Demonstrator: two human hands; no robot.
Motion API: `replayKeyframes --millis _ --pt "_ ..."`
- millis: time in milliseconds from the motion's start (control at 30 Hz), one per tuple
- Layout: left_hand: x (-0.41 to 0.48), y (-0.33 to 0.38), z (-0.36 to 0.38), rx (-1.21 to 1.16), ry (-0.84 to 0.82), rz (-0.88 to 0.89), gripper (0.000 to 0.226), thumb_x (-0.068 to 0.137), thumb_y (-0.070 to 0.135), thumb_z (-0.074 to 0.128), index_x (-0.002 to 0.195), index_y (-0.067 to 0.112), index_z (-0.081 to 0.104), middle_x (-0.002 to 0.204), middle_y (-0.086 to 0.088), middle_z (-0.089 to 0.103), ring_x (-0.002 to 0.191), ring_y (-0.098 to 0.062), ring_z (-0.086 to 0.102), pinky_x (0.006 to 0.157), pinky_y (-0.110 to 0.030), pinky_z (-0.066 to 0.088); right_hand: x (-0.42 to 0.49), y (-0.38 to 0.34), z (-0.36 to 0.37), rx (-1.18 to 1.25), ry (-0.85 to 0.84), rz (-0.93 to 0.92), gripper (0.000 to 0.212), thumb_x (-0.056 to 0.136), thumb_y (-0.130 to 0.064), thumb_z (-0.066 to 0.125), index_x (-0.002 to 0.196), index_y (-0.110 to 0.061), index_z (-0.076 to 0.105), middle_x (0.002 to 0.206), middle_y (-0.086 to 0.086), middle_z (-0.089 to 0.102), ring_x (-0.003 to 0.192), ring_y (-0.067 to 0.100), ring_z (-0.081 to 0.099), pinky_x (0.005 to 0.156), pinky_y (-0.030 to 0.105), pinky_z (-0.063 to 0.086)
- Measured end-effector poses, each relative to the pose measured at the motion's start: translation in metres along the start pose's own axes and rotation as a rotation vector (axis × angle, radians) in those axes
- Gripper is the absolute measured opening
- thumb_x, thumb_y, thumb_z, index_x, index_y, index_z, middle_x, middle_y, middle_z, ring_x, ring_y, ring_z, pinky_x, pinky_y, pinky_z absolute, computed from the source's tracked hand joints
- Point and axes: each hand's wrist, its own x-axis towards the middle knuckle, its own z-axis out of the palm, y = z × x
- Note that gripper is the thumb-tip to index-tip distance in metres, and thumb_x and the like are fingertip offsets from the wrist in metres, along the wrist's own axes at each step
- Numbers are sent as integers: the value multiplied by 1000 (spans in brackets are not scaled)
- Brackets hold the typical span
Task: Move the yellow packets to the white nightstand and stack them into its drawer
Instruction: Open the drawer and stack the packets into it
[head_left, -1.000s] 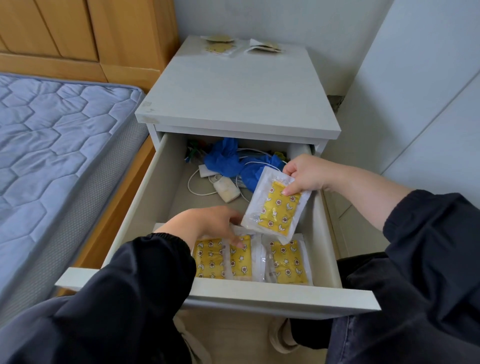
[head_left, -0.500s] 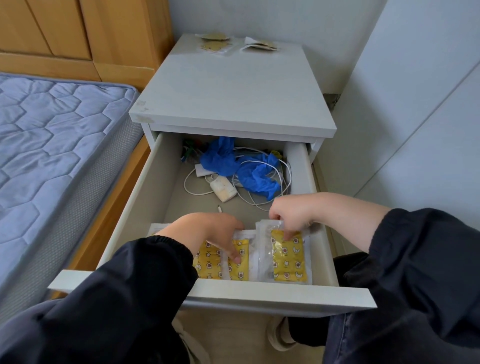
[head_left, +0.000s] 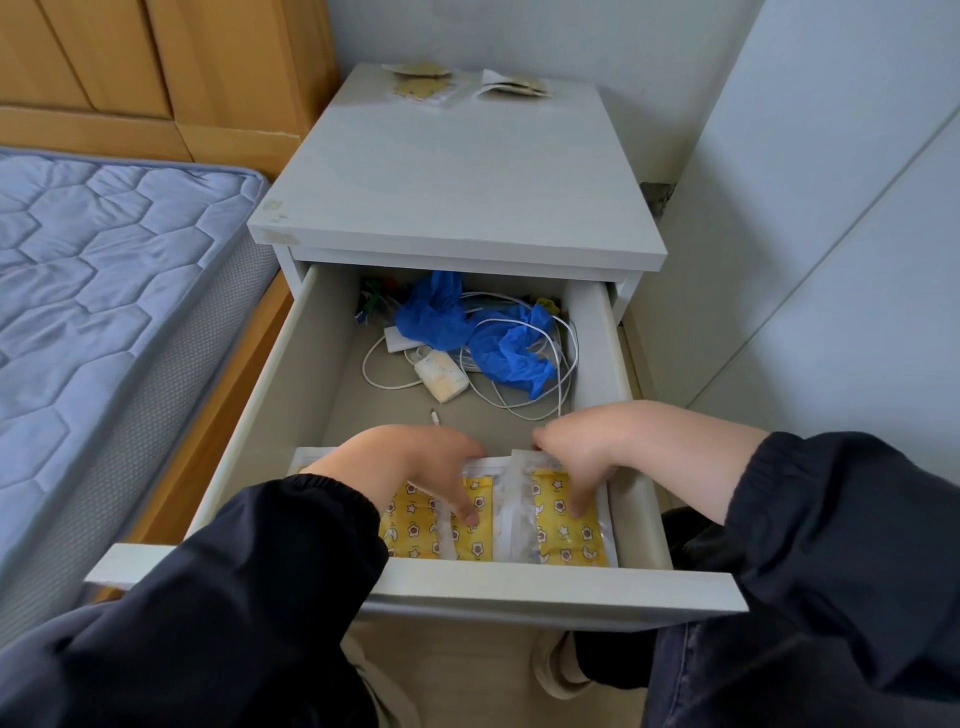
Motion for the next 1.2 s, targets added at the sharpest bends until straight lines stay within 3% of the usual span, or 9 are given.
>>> replayKeyframes --millis 167,333,467,600,833,967,1100,1200 --pt "-2 1 1 2 10 7 85 76 51 73 146 23 34 145 1 45 130 -22 44 105 -37 38 10 -6 10 -17 -202 3 70 72 -48 78 127 -14 53 121 5 62 103 26 63 88 37 53" --pt "-1 2 3 21 -1 26 84 78 53 71 146 24 34 145 2 45 131 -22 43 104 -36 37 10 -7 17 -58 -182 -22 78 73 -48 77 135 -13 47 127 7 59 110 27 60 91 36 51" --pt "-2 1 2 -14 -13 10 87 77 54 71 148 25 30 146 2 43 131 -21 44 104 -37 38 12 -3 15 24 -188 -20 74 70 -50 78 128 -13 51 119 7 61 102 27 64 87 39 55" --pt "-2 2 -2 -96 -1 34 80 78 50 72 145 29 34 141 5 47 125 -20 48 103 -37 41 10 -1 8 119 -67 9 67 72 -53 75 119 -11 54 109 8 63 94 27 66 81 40 57" --pt "0 -1 -4 -146 80 42 61 84 45 67 138 29 44 132 5 54 117 -16 53 100 -35 44 -4 3 -5 154 129 -12 66 88 -47 60 139 -10 42 129 8 56 111 24 58 89 32 50" --pt "-2 -2 -11 -223 257 56 47 90 38 62 134 24 51 125 4 59 111 -14 56 97 -30 46 -8 7 -6 232 293 -7 50 91 -36 56 136 -15 48 130 4 55 112 20 55 88 30 48" --pt "-4 0 -18 -304 474 44 38 91 31 59 128 23 56 121 4 61 109 -13 56 95 -30 47 -6 11 -7 293 503 41 33 91 -27 53 123 -17 54 119 4 60 99 20 57 80 31 49" --pt "-8 3 -25 -390 667 66 32 93 27 57 124 22 59 118 5 63 107 -11 57 93 -29 47 -7 18 -13 397 661 57 35 91 -24 52 125 -18 54 122 2 59 104 21 57 86 34 49"
